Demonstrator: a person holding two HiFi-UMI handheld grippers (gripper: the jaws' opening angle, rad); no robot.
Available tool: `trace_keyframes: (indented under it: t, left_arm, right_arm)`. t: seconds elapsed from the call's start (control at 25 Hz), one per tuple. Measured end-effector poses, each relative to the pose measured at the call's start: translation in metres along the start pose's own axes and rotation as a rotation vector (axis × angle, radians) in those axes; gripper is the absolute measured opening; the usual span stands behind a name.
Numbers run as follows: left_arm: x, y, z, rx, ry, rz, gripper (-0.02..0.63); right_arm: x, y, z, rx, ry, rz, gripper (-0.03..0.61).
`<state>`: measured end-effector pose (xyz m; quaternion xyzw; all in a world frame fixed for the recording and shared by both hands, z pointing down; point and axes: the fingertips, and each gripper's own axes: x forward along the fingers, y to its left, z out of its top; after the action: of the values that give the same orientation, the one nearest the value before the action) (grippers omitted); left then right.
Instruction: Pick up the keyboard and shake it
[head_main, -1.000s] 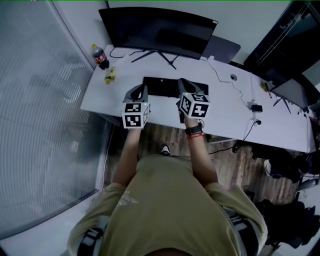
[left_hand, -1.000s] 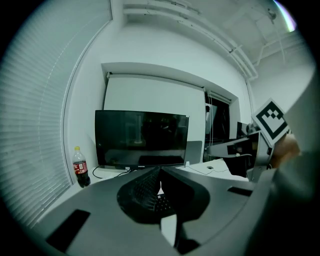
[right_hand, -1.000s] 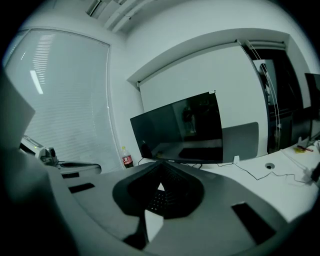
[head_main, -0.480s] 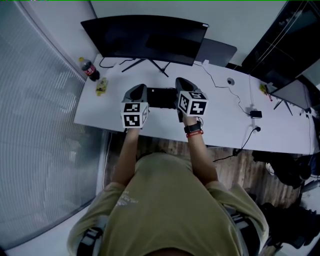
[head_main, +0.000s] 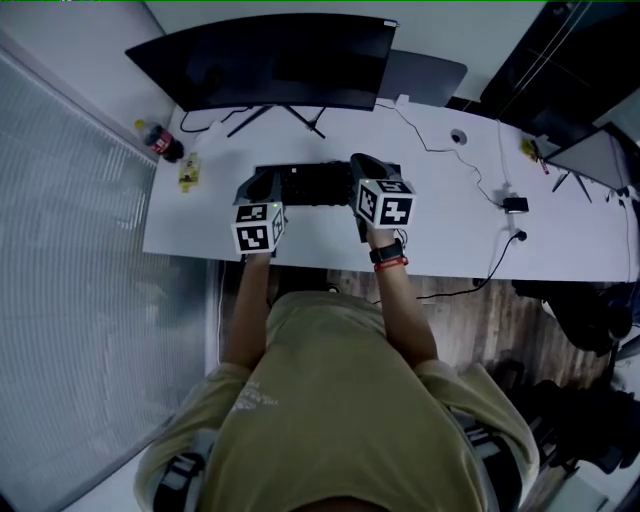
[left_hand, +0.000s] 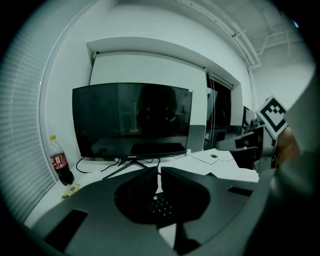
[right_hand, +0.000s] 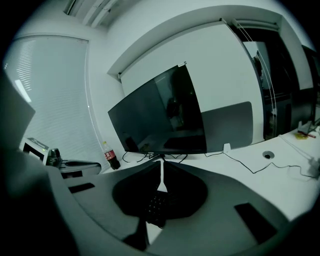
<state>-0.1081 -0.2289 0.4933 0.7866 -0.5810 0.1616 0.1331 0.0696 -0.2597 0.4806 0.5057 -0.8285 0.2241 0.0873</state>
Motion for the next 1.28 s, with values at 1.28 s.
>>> trace_keyframes:
  t: [1.28]
  left_arm:
    - [0.119, 0.050, -0.082, -0.045, 0.232, -0.031, 0.021]
  right_arm:
    - [0.073, -0.102, -0.084, 0.075, 0.201, -0.118, 0.163]
